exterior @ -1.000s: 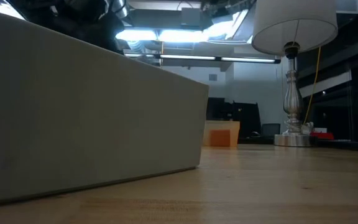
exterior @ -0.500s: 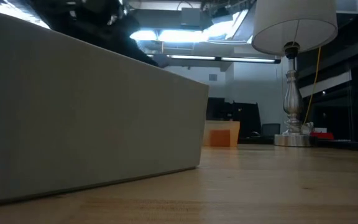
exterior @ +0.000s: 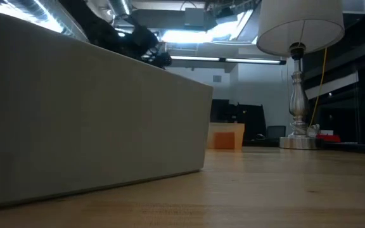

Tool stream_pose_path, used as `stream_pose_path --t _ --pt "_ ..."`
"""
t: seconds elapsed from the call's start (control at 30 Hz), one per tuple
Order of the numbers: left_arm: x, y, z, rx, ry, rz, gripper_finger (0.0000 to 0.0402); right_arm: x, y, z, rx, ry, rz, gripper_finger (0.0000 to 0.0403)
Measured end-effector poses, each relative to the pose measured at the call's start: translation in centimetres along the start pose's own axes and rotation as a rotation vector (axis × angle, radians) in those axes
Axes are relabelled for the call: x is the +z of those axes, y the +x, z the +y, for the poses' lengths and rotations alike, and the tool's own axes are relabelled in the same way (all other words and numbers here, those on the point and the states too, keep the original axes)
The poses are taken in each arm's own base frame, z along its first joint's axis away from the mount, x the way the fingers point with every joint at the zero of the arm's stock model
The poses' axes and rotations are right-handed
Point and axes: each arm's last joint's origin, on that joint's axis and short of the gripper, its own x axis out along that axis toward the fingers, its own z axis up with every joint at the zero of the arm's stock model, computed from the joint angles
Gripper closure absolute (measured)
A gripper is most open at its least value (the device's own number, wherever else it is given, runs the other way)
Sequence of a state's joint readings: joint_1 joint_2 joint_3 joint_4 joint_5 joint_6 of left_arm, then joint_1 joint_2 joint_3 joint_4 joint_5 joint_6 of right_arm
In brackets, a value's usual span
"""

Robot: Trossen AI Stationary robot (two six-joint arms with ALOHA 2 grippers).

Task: Pick & Place Office items
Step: Put the blue charger adapter into the orange bin, then put the green charger adapter into the orange bin

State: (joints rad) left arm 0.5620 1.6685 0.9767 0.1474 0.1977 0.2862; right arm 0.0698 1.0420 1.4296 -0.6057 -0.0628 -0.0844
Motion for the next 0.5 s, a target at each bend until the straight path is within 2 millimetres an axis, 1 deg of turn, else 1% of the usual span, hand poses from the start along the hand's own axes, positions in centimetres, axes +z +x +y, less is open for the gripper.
stream_pose_path --t 0.1,0.2,0.27,0.33,0.43,0.5 --pt "-0.3 1.5 1.3 0.006 -0.034 0.035 0.0199 0.0 0.0 0.3 0.011 0.0 0.0 0.0182" --pt "-0.9 2.8 2.0 0.045 -0.057 0.086 0.0199 0.0 0.0 0.5 0.022 0.017 0.0 0.0182" --pt "-1.1 3.3 2.3 0.081 -0.088 0.103 0.0197 0.0 0.0 0.6 0.028 0.017 -0.001 0.0182" --pt "-1.1 3.4 2.4 0.088 -0.101 0.101 0.0166 0.0 0.0 0.7 0.033 0.013 -0.001 0.0182" --pt "-1.0 3.4 2.3 0.087 -0.099 0.1 0.0094 0.0 0.0 0.8 0.037 0.01 -0.001 0.0182" --pt "-0.8 3.3 2.2 0.086 -0.097 0.094 0.0059 0.0 0.0 0.8 0.038 0.006 0.002 0.0182"
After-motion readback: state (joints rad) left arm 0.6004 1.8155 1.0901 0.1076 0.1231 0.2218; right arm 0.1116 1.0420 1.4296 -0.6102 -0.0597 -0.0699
